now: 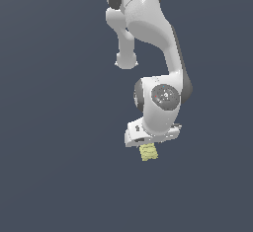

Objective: Pick up the object and move it to a goal position.

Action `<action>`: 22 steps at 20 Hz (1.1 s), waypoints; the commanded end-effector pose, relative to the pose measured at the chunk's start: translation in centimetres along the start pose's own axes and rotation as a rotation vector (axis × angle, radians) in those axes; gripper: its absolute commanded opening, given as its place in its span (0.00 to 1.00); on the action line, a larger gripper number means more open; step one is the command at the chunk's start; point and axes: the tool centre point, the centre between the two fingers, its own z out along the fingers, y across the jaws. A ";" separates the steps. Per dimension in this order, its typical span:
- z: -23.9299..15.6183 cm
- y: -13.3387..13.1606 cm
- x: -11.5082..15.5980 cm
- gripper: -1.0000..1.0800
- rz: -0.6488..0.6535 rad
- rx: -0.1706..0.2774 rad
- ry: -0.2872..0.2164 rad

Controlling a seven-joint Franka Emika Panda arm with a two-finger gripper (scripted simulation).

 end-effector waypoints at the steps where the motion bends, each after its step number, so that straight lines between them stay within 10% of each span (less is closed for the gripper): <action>1: 0.4 -0.4 0.4 0.96 -0.006 0.000 0.001; 22: 5.8 -0.6 0.5 0.96 -0.010 0.000 0.001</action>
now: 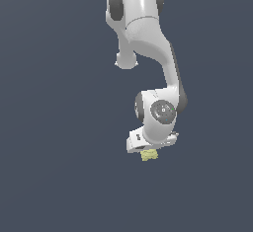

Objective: Pick up the object and move it to a goal position.

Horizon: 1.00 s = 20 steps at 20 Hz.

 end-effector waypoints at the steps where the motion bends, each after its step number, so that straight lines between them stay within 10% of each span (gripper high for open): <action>1: 0.1 0.0 0.1 0.96 0.000 0.000 0.002; 3: 0.0 0.0 0.2 0.96 0.000 0.000 0.002; 4: 0.0 0.0 0.2 0.00 0.000 0.000 0.002; 20: -1.0 0.0 0.1 0.00 0.000 0.000 0.002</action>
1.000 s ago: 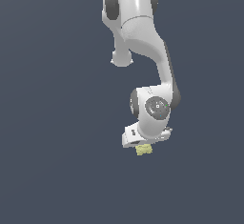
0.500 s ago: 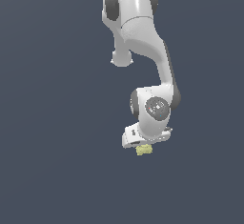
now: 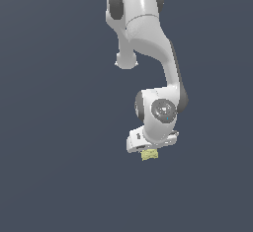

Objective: Pick up the object and move it to a goal position.

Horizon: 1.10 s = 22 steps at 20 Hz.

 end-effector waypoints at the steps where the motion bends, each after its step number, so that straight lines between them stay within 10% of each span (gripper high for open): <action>1: -0.8 0.0 0.0 0.00 0.000 0.000 0.001; 22: -21.0 -0.3 -2.2 0.00 -0.001 0.000 0.002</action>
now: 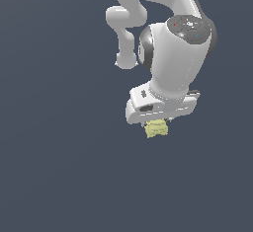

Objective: Pick up the object and move it to a goal position.

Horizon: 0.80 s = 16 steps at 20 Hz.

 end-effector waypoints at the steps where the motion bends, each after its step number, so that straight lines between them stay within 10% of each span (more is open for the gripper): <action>1: -2.9 -0.1 -0.3 0.00 0.000 0.000 -0.001; 16: -16.3 -0.1 -1.1 0.00 0.000 0.000 0.000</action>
